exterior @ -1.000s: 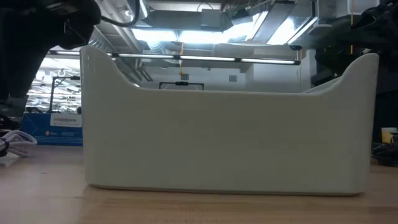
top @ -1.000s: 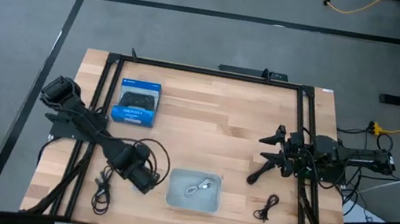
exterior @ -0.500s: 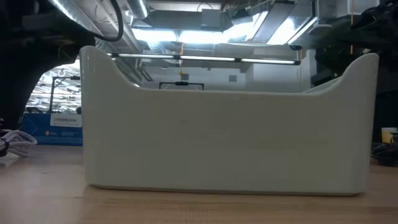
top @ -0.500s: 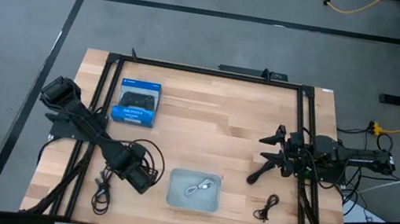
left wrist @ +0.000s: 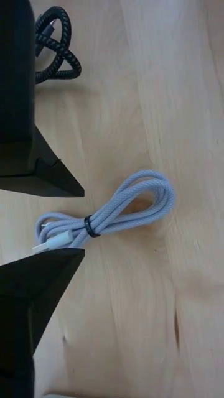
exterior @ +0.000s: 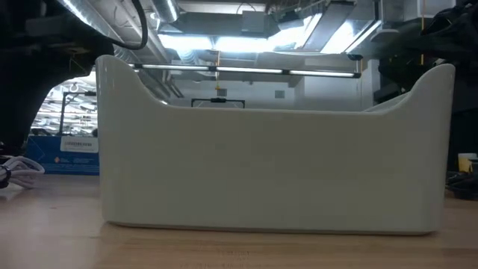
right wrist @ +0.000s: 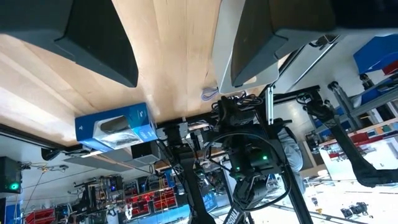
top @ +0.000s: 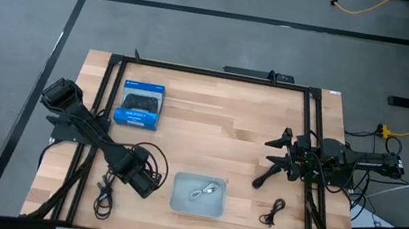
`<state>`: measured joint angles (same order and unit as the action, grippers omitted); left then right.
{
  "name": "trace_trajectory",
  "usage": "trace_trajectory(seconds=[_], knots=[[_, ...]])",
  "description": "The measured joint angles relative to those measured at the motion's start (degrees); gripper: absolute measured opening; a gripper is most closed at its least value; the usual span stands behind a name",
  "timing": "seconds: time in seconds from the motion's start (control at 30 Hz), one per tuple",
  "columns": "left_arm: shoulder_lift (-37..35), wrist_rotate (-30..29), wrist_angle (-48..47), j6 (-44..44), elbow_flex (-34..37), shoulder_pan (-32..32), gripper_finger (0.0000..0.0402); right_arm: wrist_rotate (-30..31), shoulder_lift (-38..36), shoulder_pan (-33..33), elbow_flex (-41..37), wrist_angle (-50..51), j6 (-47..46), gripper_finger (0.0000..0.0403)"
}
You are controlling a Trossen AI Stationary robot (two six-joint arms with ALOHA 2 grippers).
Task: Pick and place USB-C Cables
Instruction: Put the light purple charger cable into the gray bin
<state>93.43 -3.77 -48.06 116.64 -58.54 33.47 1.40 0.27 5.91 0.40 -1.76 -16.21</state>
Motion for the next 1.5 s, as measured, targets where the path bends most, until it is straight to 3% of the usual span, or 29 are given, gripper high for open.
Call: trace_trajectory(seconds=[0.27, 0.5, 0.73, 1.1, 1.23, 1.37, 1.5], knots=[[0.0, 0.0, 0.0, 0.4, 0.0, 0.0, 0.0137, 0.0, 0.0, 0.0, 0.0, 0.0, 0.0, 0.0262], [0.0, 1.4, 1.4, 9.0, 0.0, 0.0, 0.0137, 0.0, 0.0, 0.0, 0.0, 0.0, 0.1, 0.0261], [0.4, 1.5, 1.2, 9.3, 0.0, 0.0, 0.0137, 0.0, 0.0, 0.0, 0.0, 0.0, 0.2, 0.0262], [7.2, 1.7, 3.8, 8.9, 0.0, -0.2, 0.0137, 0.0, 0.1, 0.0, 0.0, 0.0, 0.1, 0.0261], [8.5, 2.4, 4.3, 5.0, -0.2, -0.4, 0.0135, 0.0, 0.1, 0.0, 0.0, 0.1, 0.2, 0.0262], [8.9, 2.7, 4.2, -2.2, -0.2, -0.5, 0.0114, 0.0, 0.1, 0.0, 0.0, 0.0, 0.2, 0.0261], [9.0, -3.1, 3.5, -7.3, -0.4, -0.1, 0.0048, 0.0, 0.1, 0.0, 0.0, 0.0, 0.2, 0.0261]])
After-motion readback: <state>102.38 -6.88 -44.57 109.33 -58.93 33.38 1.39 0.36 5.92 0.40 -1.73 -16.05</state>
